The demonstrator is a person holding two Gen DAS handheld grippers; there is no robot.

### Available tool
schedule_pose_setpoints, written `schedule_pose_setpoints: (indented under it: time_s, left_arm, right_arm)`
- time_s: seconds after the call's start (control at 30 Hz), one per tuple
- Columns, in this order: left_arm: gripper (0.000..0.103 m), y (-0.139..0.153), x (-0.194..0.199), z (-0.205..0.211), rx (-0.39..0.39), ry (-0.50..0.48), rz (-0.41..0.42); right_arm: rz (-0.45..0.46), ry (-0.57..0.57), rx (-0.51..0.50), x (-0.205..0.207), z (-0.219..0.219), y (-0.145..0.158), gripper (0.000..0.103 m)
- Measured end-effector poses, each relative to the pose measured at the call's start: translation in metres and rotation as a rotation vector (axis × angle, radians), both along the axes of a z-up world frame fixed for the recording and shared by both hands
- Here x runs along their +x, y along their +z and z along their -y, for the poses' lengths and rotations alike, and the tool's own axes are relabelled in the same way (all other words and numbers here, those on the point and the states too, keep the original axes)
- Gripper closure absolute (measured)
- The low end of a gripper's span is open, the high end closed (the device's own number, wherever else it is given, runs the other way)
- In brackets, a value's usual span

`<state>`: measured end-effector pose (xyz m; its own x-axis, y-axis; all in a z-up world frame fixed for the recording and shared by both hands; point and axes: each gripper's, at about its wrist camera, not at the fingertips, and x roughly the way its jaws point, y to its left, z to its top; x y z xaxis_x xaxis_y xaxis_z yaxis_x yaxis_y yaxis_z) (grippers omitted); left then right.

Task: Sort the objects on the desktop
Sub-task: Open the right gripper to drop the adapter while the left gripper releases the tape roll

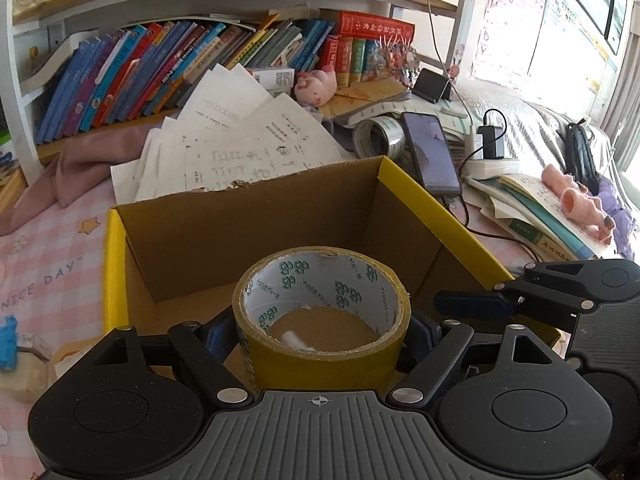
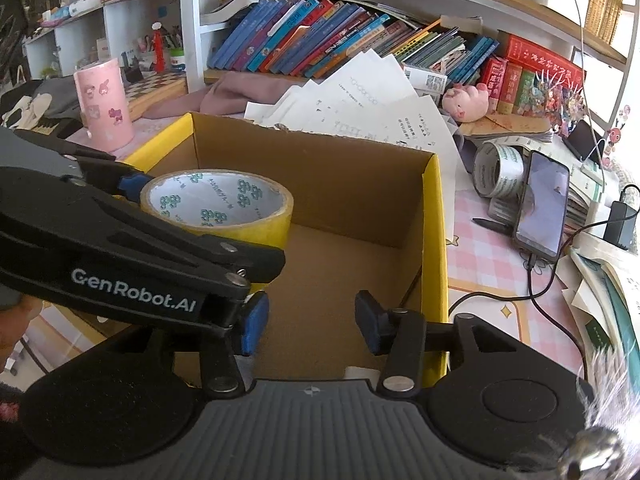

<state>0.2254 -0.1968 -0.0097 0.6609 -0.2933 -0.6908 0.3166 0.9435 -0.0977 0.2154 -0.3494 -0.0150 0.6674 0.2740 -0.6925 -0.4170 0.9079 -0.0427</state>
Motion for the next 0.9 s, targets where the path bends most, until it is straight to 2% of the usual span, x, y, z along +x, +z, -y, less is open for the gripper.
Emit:
schedule_pose_setpoints:
  time_s: [0.03, 0.1, 0.2, 0.47, 0.77, 0.9]
  left_arm:
    - [0.018, 0.0, -0.001, -0.001, 0.002, 0.001, 0.006]
    - [0.011, 0.002, -0.004, -0.003, 0.006, 0.005, 0.023]
    - [0.01, 0.008, -0.012, -0.007, -0.01, -0.014, 0.07]
    - [0.007, 0.027, -0.04, -0.022, -0.029, -0.107, 0.227]
    - [0.006, 0.05, -0.073, -0.066, -0.108, -0.19, 0.408]
    - [0.006, 0.054, -0.084, -0.093, -0.149, -0.198, 0.45]
  right_arm:
    - [0.003, -0.007, 0.0, 0.0, 0.0, 0.0, 0.05]
    - [0.004, -0.017, 0.005, 0.0, 0.0, 0.001, 0.043]
    - [0.005, -0.035, 0.023, -0.003, -0.001, 0.003, 0.032]
    - [0.055, -0.103, 0.016, -0.022, -0.017, 0.014, 0.031]
    - [0.177, -0.308, 0.033, -0.056, -0.042, 0.037, 0.028]
    - [0.241, -0.367, 0.028, -0.075, -0.062, 0.046, 0.027]
